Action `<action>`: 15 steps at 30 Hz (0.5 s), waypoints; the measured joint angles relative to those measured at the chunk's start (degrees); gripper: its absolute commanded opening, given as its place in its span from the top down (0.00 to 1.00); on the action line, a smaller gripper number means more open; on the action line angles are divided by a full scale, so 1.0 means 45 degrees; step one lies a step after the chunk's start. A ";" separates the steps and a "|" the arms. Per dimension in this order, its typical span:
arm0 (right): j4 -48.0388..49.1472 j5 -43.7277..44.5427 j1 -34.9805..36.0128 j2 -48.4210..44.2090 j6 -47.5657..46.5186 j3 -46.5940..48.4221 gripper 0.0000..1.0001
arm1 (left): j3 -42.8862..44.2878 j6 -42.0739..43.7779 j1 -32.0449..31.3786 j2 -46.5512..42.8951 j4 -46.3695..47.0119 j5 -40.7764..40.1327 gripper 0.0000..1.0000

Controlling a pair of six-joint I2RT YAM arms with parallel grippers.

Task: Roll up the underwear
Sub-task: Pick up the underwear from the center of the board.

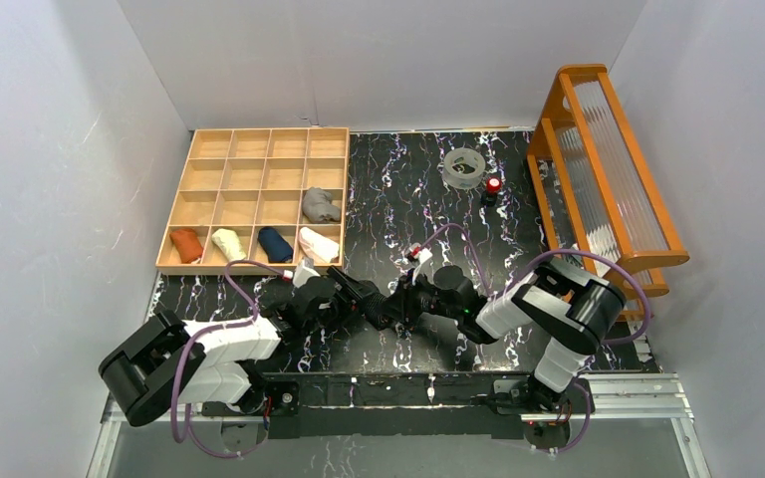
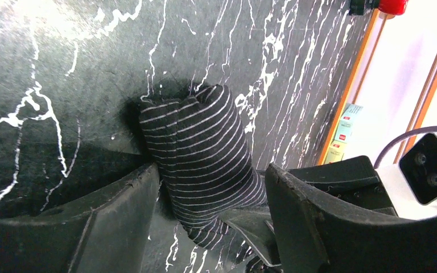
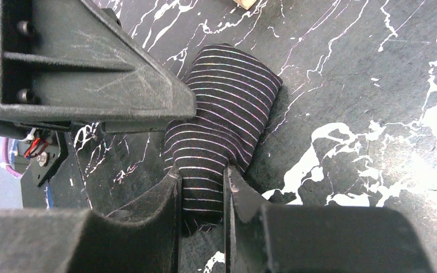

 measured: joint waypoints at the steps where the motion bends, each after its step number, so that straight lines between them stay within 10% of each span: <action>1: 0.0034 -0.0015 -0.0015 0.0034 0.0097 0.0000 0.89 | 0.0044 -0.0092 -0.0053 0.0029 -0.0019 0.0015 0.32; 15: 0.1481 -0.0403 -0.0155 -0.0039 -0.0083 -0.1059 0.85 | 0.0151 -0.1447 -0.1010 0.1923 0.2215 -0.0121 0.31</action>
